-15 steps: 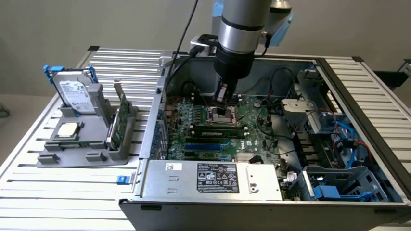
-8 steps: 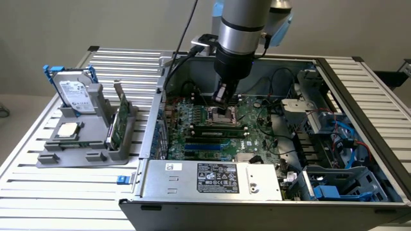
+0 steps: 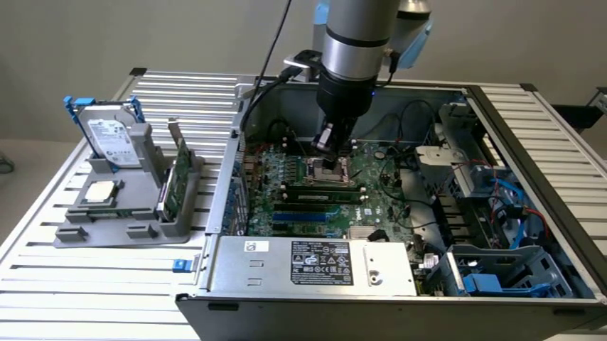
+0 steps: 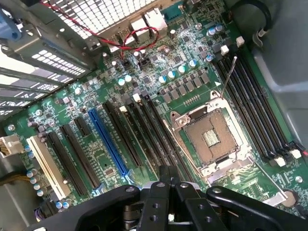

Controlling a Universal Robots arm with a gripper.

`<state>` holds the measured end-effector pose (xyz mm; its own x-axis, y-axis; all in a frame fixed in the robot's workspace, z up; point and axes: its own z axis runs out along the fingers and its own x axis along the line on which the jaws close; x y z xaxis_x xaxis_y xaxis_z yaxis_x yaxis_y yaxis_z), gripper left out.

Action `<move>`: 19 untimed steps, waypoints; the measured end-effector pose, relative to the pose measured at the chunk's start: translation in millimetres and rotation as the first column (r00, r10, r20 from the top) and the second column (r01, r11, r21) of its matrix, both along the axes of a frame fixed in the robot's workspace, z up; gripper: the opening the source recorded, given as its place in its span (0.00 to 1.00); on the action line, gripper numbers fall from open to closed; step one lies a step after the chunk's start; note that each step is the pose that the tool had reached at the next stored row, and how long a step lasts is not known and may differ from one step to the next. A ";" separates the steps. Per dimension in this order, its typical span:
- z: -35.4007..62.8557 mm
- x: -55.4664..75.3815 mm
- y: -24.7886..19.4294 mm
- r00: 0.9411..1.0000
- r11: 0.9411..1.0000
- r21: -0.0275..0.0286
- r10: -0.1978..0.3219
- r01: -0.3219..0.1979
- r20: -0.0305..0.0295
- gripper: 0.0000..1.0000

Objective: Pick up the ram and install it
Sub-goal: 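Press down the ram until it locks into place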

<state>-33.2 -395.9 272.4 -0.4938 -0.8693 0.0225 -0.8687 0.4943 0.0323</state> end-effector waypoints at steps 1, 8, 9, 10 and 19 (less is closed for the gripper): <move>-0.1 0.0 0.0 1.000 1.000 0.000 -0.010 0.010 0.002 0.11; -6.0 0.0 0.0 0.993 0.993 0.000 -0.119 0.119 0.008 0.11; -7.0 0.0 0.0 0.991 0.991 0.000 -0.137 0.137 0.009 0.11; -7.7 0.0 0.0 0.988 0.988 0.000 -0.154 0.154 0.009 0.11; -9.9 0.0 0.0 0.950 0.950 0.000 -0.312 0.312 0.009 0.11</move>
